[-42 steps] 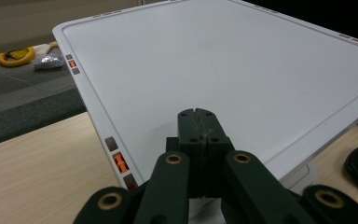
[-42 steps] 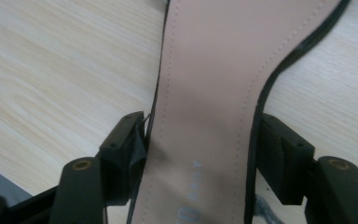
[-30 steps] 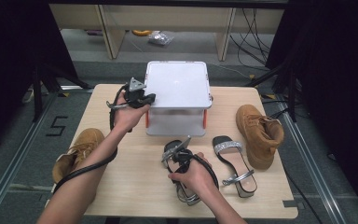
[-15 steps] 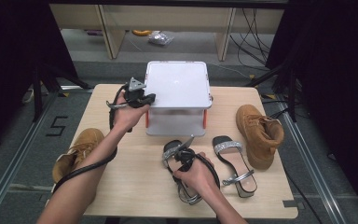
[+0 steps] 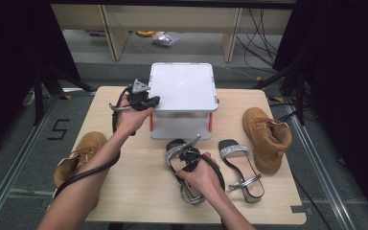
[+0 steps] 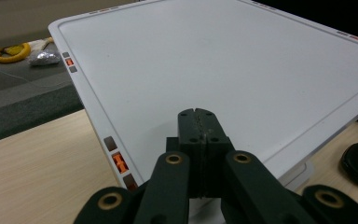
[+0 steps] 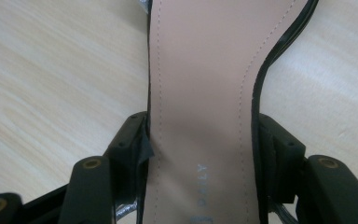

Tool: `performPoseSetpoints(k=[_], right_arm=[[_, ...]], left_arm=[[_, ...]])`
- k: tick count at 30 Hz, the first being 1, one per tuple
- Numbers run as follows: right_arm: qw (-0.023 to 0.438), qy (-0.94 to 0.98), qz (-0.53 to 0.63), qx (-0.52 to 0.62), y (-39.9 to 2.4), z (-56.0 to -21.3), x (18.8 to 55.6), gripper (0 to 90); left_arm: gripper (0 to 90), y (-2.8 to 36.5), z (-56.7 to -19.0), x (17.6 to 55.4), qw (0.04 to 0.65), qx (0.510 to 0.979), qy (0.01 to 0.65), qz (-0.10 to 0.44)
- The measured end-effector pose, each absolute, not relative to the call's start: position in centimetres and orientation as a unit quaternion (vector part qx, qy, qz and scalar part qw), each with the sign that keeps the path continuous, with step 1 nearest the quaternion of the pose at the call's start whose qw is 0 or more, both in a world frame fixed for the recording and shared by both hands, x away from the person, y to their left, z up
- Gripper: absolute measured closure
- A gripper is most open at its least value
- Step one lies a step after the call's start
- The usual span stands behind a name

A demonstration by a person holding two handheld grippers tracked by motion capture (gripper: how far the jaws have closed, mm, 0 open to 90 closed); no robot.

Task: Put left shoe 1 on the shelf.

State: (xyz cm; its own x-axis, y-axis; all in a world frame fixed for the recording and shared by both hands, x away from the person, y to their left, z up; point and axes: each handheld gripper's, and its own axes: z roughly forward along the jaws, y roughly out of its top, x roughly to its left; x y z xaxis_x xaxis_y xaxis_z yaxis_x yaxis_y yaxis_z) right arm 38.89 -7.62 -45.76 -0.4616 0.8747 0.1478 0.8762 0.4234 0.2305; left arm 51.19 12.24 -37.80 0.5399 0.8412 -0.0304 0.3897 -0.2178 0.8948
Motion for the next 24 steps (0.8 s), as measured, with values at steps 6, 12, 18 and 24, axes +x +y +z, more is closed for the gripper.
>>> performPoseSetpoints(k=[6,12,18,24], right_arm=[[-0.001,-0.835,-0.151,-0.529,-7.1,-45.1,39.6,43.4],[-0.011,-0.834,-0.158,-0.528,-6.8,-44.7,40.7,43.4],[-0.02,-0.832,-0.165,-0.529,-6.6,-44.2,41.7,43.4],[-0.024,-0.821,-0.187,-0.539,-6.2,-43.9,42.3,43.4]], left_arm=[[89.6,12.3,-37.8,51.2,0.468,0.742,0.415,0.24],[89.6,12.3,-37.8,51.2,0.468,0.743,0.413,0.239],[89.6,12.3,-37.8,51.2,0.468,0.744,0.413,0.239],[89.6,12.3,-37.8,51.2,0.467,0.745,0.412,0.24]])
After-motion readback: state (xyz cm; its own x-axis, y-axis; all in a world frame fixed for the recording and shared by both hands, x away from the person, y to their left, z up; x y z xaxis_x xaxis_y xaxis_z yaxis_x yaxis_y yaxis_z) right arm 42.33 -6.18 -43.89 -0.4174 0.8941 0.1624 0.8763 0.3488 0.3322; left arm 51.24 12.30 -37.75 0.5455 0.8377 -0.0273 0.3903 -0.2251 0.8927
